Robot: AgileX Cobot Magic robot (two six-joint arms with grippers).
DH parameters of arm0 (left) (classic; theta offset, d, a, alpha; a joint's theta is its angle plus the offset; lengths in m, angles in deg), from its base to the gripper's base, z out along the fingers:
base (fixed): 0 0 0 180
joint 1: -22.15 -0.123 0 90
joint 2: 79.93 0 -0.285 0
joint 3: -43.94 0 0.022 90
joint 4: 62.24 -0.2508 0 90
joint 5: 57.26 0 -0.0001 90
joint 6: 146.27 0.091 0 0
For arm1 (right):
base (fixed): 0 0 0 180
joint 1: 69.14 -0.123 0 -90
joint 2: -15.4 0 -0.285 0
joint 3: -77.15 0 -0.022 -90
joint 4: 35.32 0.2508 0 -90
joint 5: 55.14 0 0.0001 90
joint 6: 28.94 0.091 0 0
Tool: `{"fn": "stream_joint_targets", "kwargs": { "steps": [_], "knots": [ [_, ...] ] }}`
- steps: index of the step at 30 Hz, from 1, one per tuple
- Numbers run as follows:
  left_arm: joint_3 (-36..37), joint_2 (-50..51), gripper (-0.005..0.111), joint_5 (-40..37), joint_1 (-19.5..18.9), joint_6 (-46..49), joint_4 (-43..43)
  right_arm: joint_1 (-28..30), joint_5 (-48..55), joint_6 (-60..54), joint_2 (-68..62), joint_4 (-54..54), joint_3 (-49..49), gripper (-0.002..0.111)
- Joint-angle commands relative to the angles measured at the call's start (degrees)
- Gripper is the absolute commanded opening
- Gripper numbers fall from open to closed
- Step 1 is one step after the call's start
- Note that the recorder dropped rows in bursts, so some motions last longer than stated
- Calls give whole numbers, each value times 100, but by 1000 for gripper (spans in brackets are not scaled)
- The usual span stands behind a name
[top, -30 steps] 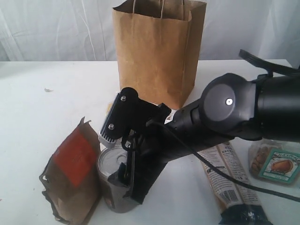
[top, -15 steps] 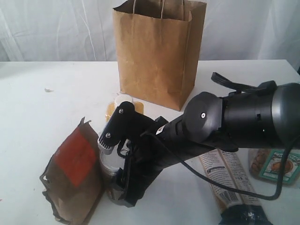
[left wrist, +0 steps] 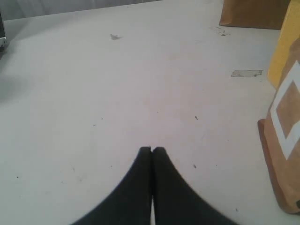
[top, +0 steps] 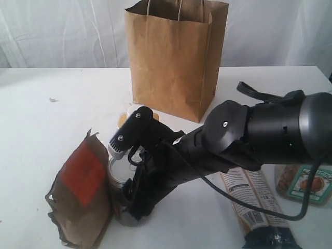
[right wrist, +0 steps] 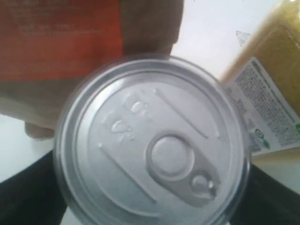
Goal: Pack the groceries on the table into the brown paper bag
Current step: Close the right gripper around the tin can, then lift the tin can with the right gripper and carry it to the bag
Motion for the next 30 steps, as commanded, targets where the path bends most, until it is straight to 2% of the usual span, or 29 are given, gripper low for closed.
{"fn": "stream_joint_targets", "kwargs": {
  "steps": [1, 6, 14, 19, 22, 25, 30],
  "knots": [
    [26, -25, 0, 6, 34, 0, 1, 9, 783, 473, 302, 68, 8, 17],
    [26, -25, 0, 6, 34, 0, 1, 9, 1499, 1159, 625, 12, 8, 17],
    [26, -25, 0, 6, 34, 0, 1, 9, 1556, 2935, 1396, -1393, 8, 17],
    [26, -25, 0, 6, 34, 0, 1, 9, 1384, 3614, 2100, -1745, 8, 17],
    [26, -25, 0, 6, 34, 0, 1, 9, 684, 3827, 2560, -1745, 8, 17],
    [26, -25, 0, 6, 34, 0, 1, 9, -609, 3842, 2984, -1745, 8, 17],
    [26, -25, 0, 6, 34, 0, 1, 109, -4159, 3773, 3330, -1646, 8, 17]
  ]
}}
